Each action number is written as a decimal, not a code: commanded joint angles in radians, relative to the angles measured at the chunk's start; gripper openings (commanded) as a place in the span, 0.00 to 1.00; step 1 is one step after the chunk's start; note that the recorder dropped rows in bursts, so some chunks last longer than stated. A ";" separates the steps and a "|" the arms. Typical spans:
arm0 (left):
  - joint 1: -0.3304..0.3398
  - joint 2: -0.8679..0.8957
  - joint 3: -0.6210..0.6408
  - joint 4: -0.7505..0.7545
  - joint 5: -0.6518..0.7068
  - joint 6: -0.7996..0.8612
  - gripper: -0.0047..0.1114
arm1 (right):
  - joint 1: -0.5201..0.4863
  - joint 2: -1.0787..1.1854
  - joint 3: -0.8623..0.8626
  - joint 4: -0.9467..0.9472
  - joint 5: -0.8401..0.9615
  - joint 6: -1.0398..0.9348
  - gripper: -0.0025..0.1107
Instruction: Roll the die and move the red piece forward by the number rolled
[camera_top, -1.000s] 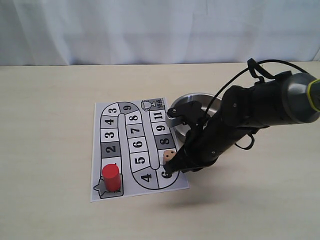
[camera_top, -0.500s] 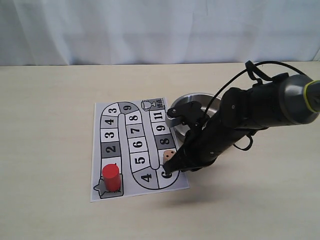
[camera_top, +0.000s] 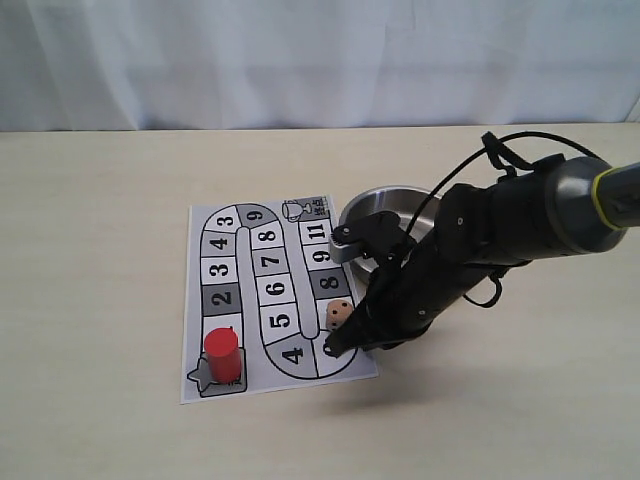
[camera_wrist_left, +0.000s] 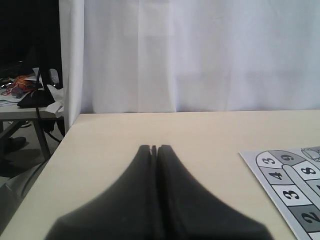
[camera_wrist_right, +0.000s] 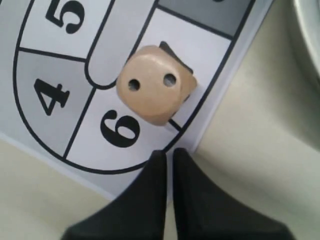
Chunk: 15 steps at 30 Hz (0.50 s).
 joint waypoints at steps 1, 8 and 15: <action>0.000 -0.001 -0.005 -0.002 -0.010 -0.002 0.04 | 0.000 -0.003 0.005 0.003 -0.004 -0.009 0.06; 0.000 -0.001 -0.005 -0.002 -0.010 -0.002 0.04 | 0.000 -0.003 -0.023 -0.012 0.066 -0.009 0.19; 0.000 -0.001 -0.005 0.000 -0.012 -0.002 0.04 | 0.000 -0.018 -0.095 -0.005 0.204 -0.009 0.48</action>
